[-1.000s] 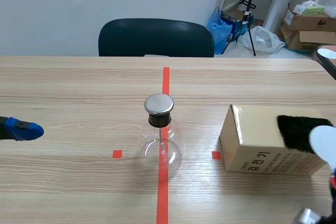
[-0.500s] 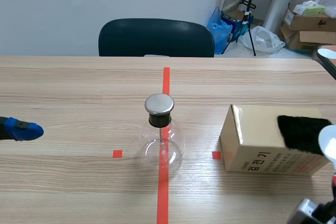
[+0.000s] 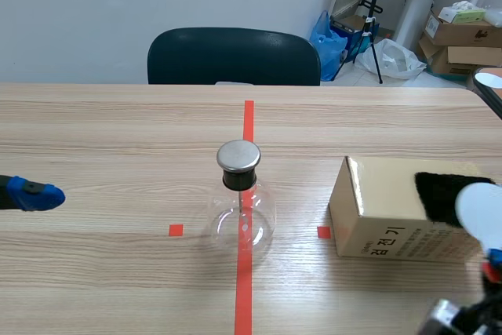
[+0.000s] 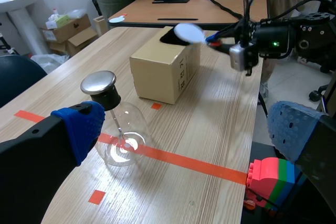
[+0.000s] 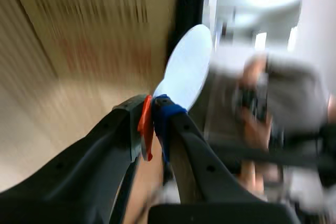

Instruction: Do the electroscope experiment

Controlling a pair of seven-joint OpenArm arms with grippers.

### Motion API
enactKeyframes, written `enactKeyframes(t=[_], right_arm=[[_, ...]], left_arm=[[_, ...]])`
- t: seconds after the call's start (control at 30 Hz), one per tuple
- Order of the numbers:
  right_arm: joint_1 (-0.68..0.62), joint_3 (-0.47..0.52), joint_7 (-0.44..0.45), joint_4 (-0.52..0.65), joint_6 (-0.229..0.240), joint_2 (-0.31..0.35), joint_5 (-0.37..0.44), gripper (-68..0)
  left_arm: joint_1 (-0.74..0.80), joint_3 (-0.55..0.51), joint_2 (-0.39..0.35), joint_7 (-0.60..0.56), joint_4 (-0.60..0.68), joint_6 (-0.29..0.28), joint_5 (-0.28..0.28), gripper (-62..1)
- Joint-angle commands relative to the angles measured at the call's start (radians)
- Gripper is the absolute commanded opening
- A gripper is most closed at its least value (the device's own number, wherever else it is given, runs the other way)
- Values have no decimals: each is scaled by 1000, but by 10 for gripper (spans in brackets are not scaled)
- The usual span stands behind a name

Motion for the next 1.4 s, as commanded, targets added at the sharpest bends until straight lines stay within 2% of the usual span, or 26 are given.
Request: enactKeyframes(t=[0.0,0.07,0.1,0.2,0.23,0.33,0.37,0.4,0.47,0.5,0.53,0.6,0.63,0.67,0.77,0.8,0.9,0.93,1.03,1.07,1.1,1.17,1.2,1.23,1.33,1.37], right_arm=[[-10,10,130,10,11,19,-23,-665],[-5,8,286,10,10,19,-23,-665],[-6,8,276,10,4,16,-19,-665],[-17,10,43,10,-11,10,-7,-665],[-16,10,50,9,9,10,-10,-665],[-5,8,267,9,25,10,-23,-665],[-5,8,290,9,21,10,-21,-665],[-8,9,243,9,16,7,-14,-665],[-13,11,68,9,18,5,-10,-665],[-13,11,32,9,18,5,-10,-665],[-12,10,63,9,18,5,-14,-665],[-7,8,225,9,18,5,-26,-665],[-5,8,274,9,13,5,-26,-665],[-6,8,253,9,2,5,-20,-665],[-13,8,44,9,10,4,-7,-665],[-12,8,51,9,17,5,-15,-665],[-3,8,271,9,17,5,-29,-665],[-2,8,280,9,6,3,-23,-665],[-11,8,32,9,11,-7,-3,-665],[-11,8,19,9,15,-6,-6,-665],[-10,8,70,9,15,-3,-11,-665],[-2,8,243,9,14,-3,-26,-665],[-2,8,290,9,14,-4,-25,-665],[-3,8,272,9,13,-5,-16,-665],[-13,13,82,9,13,-9,-11,-665],[-13,13,77,9,13,-9,-13,-665]], left_arm=[[-3,-3,3,-17,5,-2,-14,14],[-3,-3,3,-17,5,-2,-14,14],[-3,-3,3,-17,5,-2,-14,14],[-3,-3,3,-17,5,-2,-14,14],[-3,-3,3,-17,5,-2,-14,14],[-3,-3,3,-17,5,-2,-14,14],[-3,-3,3,-17,5,-2,-14,14],[-3,-3,2,-16,5,-2,-14,14],[-3,-3,2,-16,5,-2,-14,14],[-3,-3,2,-16,5,-2,-14,14],[-3,-3,2,-16,5,-2,-14,14],[-3,-3,2,-16,5,-2,-14,14],[-3,-3,2,-16,5,-2,-14,14],[-3,-3,2,-16,5,-2,-14,14],[-3,-3,3,-16,5,-2,-15,14],[-3,-3,3,-16,5,-2,-15,14],[-3,-3,3,-15,5,-2,-15,14],[-3,-3,3,-15,5,-2,-15,14],[-3,-3,3,-6,5,-2,-16,14],[-3,-3,3,-2,5,-2,-20,14],[-3,-3,3,4,5,-2,-29,14],[-3,-3,2,10,5,-2,-39,14],[-3,-3,2,10,5,-2,-40,14],[-3,-3,2,10,5,-2,-41,14],[-3,-3,2,9,5,-2,-41,14],[-3,-3,2,9,5,-2,-41,14]])
